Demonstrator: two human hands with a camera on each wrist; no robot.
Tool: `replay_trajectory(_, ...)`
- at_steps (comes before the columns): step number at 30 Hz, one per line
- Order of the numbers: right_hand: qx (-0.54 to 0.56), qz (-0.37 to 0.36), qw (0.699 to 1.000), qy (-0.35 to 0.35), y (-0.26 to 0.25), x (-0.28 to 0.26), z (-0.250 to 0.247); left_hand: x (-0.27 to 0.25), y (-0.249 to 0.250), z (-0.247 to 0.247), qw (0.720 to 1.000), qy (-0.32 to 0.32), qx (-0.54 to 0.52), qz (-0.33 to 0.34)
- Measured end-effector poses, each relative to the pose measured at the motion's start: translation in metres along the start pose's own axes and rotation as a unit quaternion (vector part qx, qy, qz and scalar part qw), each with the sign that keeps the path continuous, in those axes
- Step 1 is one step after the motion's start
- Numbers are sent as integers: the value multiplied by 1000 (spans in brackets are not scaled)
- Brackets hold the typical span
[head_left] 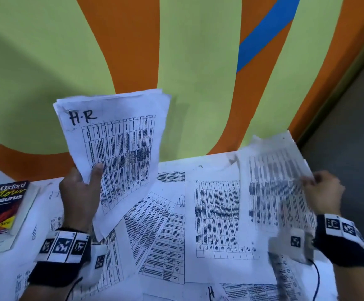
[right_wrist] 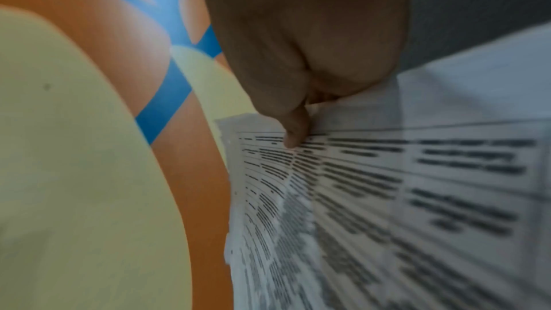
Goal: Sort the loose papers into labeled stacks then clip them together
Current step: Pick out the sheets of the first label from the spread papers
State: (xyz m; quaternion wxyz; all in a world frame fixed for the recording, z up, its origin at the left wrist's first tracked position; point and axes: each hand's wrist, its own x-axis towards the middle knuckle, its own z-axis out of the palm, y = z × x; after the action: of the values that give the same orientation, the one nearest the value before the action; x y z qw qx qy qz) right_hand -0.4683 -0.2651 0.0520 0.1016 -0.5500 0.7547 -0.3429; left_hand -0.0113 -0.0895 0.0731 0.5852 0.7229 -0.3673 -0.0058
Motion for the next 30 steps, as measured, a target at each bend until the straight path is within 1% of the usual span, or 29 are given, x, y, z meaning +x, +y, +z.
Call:
replay_trajectory(2, 56, -21, 998, 21, -2, 9, -13, -1, 2, 2, 1000, -4, -2, 3)
replay_trajectory(4, 134, -5, 991, 21, -2, 15, -18, -1, 2, 4, 1000, -6, -5, 5)
replay_trajectory(6, 200, 30, 979, -5, -3, 14, -14, -1, 1, 7, 1000, -9, -6, 4)
replay_trajectory(9, 273, 100, 954, -74, -3, 0, 4, 2, -3, 10, 1000, -25, -10, -10)
replay_trajectory(10, 289, 110, 948, -77, -1, -3, 10, 2, -8, 10, 999, -30, -16, -17)
replay_trajectory(11, 294, 106, 947, -69, 1, -2, 14, 2, -9, 10, 999, -33, -26, -19)
replay_trajectory(13, 250, 51, 966, -36, -2, 8, 11, 2, -9, 9, 998, -34, -41, -24)
replay_trajectory(14, 232, 16, 972, -22, -7, 14, 6, 1, -8, 9, 998, -35, -41, -22)
replay_trajectory(15, 232, -14, 973, -8, -15, 20, -1, 0, -3, 9, 998, -36, -41, -20)
replay_trajectory(17, 252, -68, 965, 14, -39, 31, -19, -1, 0, 9, 998, -39, -35, -18)
replay_trajectory(19, 292, -107, 950, 29, -68, 39, -42, 0, 0, 13, 998, -42, -36, -27)
replay_trajectory(21, 327, -134, 934, 43, -95, 48, -65, 1, -1, 15, 998, -38, -34, -23)
replay_trajectory(23, 350, -140, 926, 40, -116, 56, -82, 0, 2, 15, 999, -37, -23, -14)
replay_trajectory(26, 363, -114, 925, 10, -128, 72, -83, 1, -1, 13, 999, -37, -19, -6)
replay_trajectory(28, 396, -61, 916, -39, -130, 76, -76, 3, -6, 13, 999, -34, -18, -14)
replay_trajectory(30, 421, 8, 903, -84, -125, 74, -62, 4, -9, 12, 999, -29, -19, -13)
